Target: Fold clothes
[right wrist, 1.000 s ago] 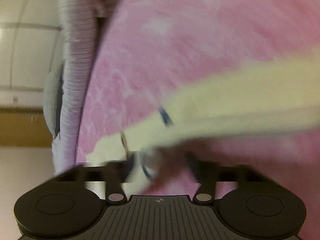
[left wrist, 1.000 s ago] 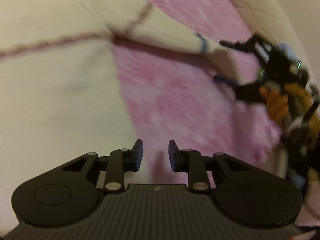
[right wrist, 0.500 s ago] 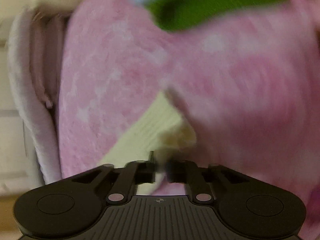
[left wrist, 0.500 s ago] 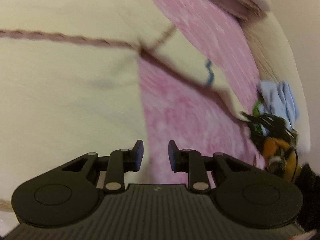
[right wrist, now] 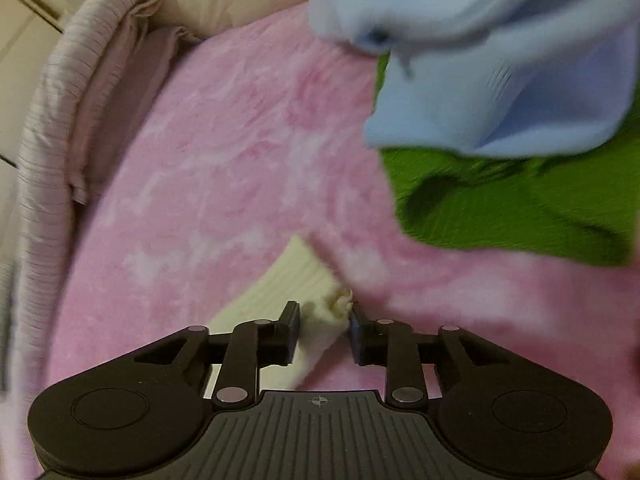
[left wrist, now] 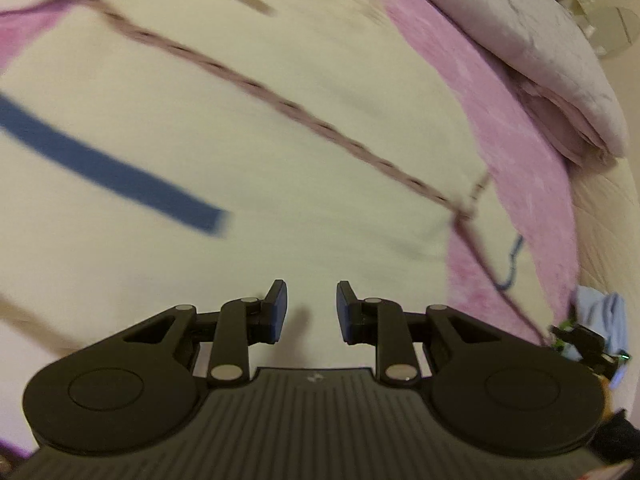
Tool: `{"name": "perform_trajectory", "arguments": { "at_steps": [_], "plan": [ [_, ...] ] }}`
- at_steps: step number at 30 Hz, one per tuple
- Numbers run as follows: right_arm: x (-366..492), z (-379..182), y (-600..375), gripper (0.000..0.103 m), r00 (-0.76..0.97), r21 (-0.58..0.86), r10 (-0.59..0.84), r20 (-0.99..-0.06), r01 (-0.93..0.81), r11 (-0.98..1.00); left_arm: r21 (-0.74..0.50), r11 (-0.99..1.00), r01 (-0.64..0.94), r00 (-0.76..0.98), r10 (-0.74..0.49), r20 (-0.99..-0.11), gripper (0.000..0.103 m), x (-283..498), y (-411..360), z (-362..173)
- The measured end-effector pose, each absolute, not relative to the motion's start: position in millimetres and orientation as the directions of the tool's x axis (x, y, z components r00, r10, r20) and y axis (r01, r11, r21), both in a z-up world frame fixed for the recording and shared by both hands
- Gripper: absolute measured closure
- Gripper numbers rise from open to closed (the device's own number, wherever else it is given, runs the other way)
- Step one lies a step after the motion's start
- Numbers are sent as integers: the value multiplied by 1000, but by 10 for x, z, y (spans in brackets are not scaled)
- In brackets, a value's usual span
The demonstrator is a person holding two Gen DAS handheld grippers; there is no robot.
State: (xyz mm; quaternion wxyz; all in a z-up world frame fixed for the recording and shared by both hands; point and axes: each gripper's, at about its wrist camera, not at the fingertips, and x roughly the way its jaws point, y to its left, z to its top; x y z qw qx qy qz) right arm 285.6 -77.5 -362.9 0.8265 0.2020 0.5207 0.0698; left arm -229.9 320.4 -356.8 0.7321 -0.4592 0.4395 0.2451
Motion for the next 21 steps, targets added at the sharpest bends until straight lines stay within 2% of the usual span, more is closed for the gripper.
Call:
{"name": "perform_trajectory", "arguments": {
  "at_steps": [1, 4, 10, 13, 16, 17, 21],
  "plan": [
    [2752, -3548, -705, 51, 457, 372, 295, -839, 86, 924, -442, 459, -771, 485, -25, -874, 82, -2411, 3262, -3547],
    [2375, -3342, -397, 51, 398, 376, 363, -842, -49, 925, -386, 487, -784, 459, 36, -888, 82, -2715, 3491, -3475],
    [811, -3135, 793, 51, 159, 433, 567, -808, -493, 755, -383, 511, -769, 491, 89, -867, 82, -3164, 4120, -3496],
    [16, -3263, 1103, 51, 46, 497, 615, -787, -542, 677, -346, 578, -739, 461, 60, -885, 82, -3370, 4268, -3623],
    [-580, -3448, 1163, 51, 27, 406, 495, -868, -534, 741, -340, 601, -723, 402, -35, -915, 83, -3732, 4245, -3764],
    [-722, -3507, 1183, 51, 23, 329, 410, -912, -559, 761, -342, 603, -721, 379, -70, -923, 88, -3872, 4224, -3807],
    [-1262, -3430, 1175, 51, 96, 8, 110, -989, -717, 697, -292, 591, -752, 252, -151, -956, 88, -4302, 4079, -3716]
  ]
}}
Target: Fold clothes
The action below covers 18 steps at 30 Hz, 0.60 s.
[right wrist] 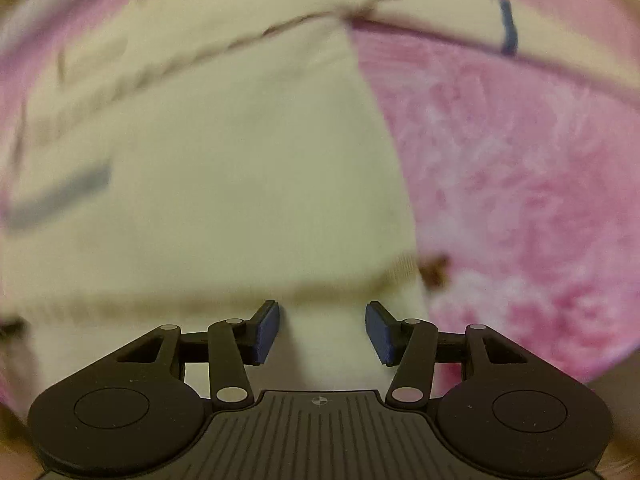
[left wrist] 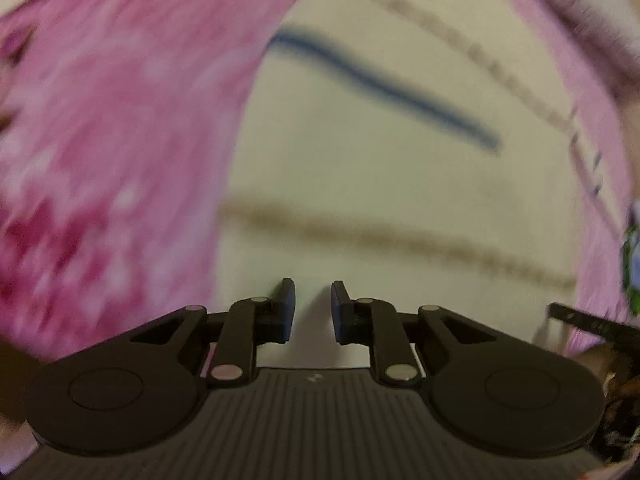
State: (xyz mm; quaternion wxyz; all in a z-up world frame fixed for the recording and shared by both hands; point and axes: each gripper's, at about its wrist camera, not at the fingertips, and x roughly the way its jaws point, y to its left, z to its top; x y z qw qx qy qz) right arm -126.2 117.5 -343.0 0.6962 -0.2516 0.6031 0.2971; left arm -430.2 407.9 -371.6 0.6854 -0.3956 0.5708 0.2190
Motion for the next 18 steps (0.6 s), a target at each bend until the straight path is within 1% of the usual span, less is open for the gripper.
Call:
{"name": "perform_trajectory", "arguments": {
  "at_steps": [1, 2, 3, 4, 6, 10, 12, 14, 16, 18],
  "plan": [
    [-1322, -3373, 1148, 51, 99, -23, 68, -993, -717, 696, -272, 596, -756, 223, -156, -962, 88, -4359, 4048, -3646],
    [-1336, -3306, 1100, 51, 80, -22, 46, -996, -694, 720, -263, 611, -746, 221, -145, -964, 88, -4364, 4029, -3512],
    [-1328, -3198, 1054, 51, 64, 1, 57, -996, -661, 750, -254, 626, -737, 219, -134, -967, 88, -4368, 4009, -3378],
    [-1301, -3055, 1012, 51, 51, 42, 94, -994, -619, 784, -245, 641, -727, 219, -121, -968, 88, -4369, 3990, -3240],
    [-1227, -2743, 1067, 51, 52, 118, 180, -982, -573, 811, -244, 676, -696, 276, -62, -959, 85, -4264, 3966, -2864],
    [-1328, -2136, 1375, 51, 142, 209, 358, -923, -597, 774, -250, 709, -659, 408, 58, -911, 77, -4035, 3874, -2124],
    [-1387, -1836, 1437, 51, 192, 223, 431, -882, -637, 738, -255, 709, -658, 455, 104, -884, 76, -3930, 3763, -1836],
    [-1465, -1593, 1414, 51, 234, 214, 475, -848, -669, 712, -265, 715, -647, 495, 130, -859, 76, -3876, 3569, -1590],
    [-1568, -1374, 1294, 51, 273, 201, 514, -813, -697, 688, -268, 721, -639, 513, 139, -847, 76, -3871, 3347, -1393],
    [-1666, -1214, 1089, 51, 282, 219, 557, -781, -712, 667, -267, 724, -636, 520, 146, -842, 76, -3908, 3114, -1272]
  ]
}}
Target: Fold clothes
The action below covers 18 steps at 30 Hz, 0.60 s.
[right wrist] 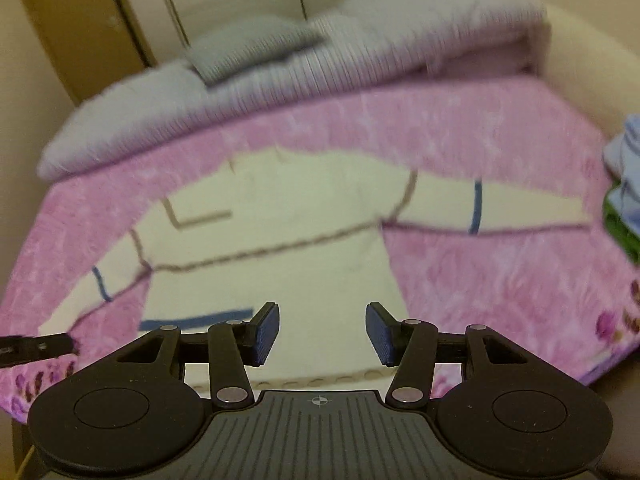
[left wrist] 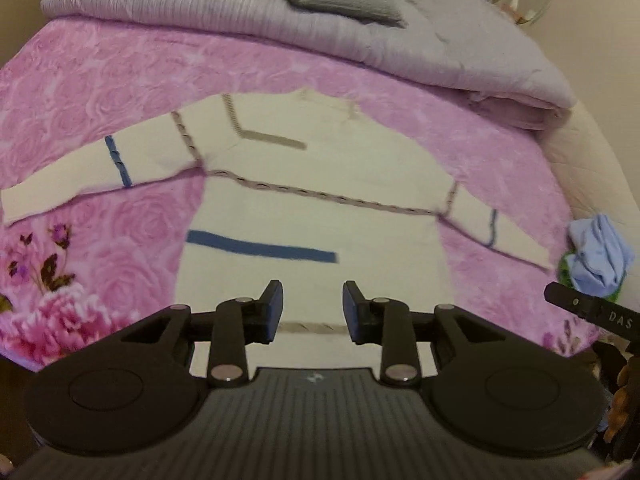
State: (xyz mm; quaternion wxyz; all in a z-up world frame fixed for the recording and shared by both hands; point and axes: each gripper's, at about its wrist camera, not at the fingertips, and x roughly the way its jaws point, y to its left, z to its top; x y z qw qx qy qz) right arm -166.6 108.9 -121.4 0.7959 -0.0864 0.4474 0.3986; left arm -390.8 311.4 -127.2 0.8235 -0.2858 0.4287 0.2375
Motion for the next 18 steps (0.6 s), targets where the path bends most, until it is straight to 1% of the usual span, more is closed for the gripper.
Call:
{"name": "perform_trajectory", "arguments": {
  "at_steps": [2, 4, 8, 12, 18],
  "plan": [
    [-1771, -1117, 846, 51, 263, 252, 568, -779, -699, 669, -265, 723, -638, 521, 152, -840, 76, -3982, 2872, -1184],
    [-1846, -1057, 602, 51, 246, 264, 552, -797, -680, 684, -260, 723, -640, 518, 156, -841, 76, -4093, 2646, -1116],
    [-1981, -948, 253, 51, 210, 244, 509, -835, -687, 684, -229, 723, -652, 503, 186, -844, 75, -4355, 2254, -992],
    [-2110, -847, -17, 51, 168, 256, 520, -837, -720, 645, -192, 706, -682, 479, 233, -847, 75, -4570, 1987, -891],
    [-2292, -796, -282, 51, 169, 208, 483, -859, -747, 632, -156, 687, -710, 459, 284, -842, 73, -4817, 1687, -761]
  ]
}}
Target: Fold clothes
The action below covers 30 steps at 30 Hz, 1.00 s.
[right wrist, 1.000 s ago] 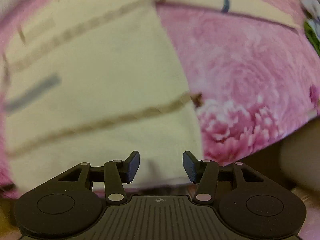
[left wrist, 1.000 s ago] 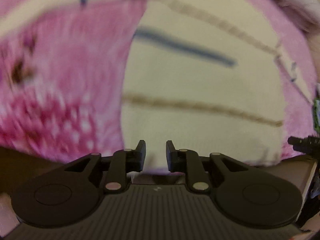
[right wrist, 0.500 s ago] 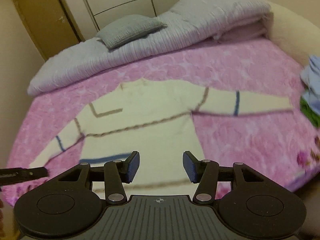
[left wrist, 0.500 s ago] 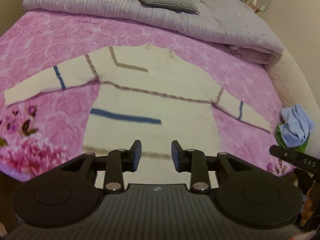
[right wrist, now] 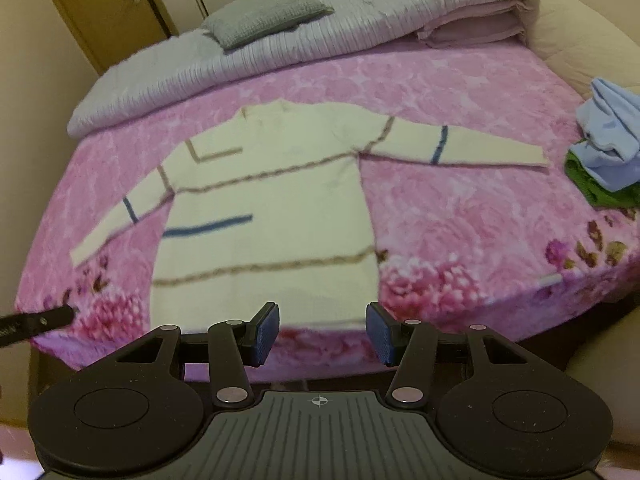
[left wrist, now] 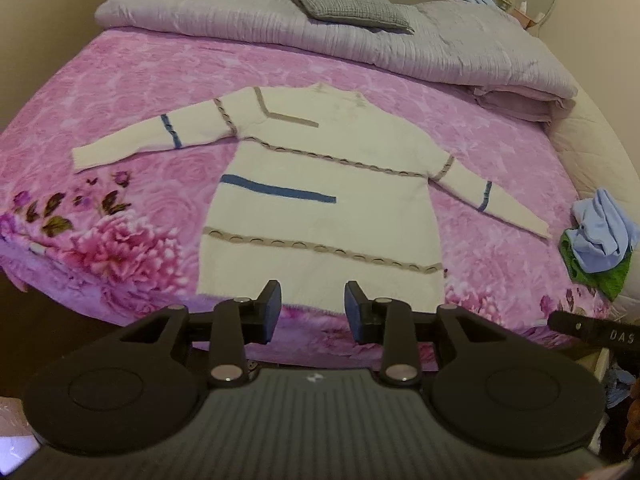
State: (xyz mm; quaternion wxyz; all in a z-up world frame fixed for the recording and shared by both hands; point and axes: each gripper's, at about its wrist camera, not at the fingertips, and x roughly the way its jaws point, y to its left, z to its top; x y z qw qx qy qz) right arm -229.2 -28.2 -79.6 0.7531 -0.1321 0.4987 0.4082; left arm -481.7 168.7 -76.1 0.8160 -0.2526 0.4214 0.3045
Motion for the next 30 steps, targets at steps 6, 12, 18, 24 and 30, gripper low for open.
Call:
{"name": "perform_trajectory", "arguments": {
  "at_steps": [6, 12, 18, 24, 30],
  "plan": [
    [-2429, -846, -450, 51, 148, 174, 434, -889, -767, 618, -93, 689, -718, 422, 325, -846, 72, -4935, 1443, -714],
    [-2536, -886, -538, 51, 128, 156, 403, -906, -784, 600, -55, 697, -715, 401, 344, -849, 71, -4988, 1251, -694],
    [-2590, -933, -631, 51, 113, 149, 375, -920, -784, 602, -34, 709, -705, 382, 338, -860, 71, -5012, 1114, -738],
    [-2632, -952, -678, 51, 105, 145, 359, -927, -784, 603, -22, 715, -699, 365, 331, -870, 71, -5053, 1062, -775],
    [-2677, -918, -667, 51, 109, 137, 359, -927, -792, 595, -24, 716, -698, 364, 326, -872, 71, -5067, 1082, -780]
  ]
}}
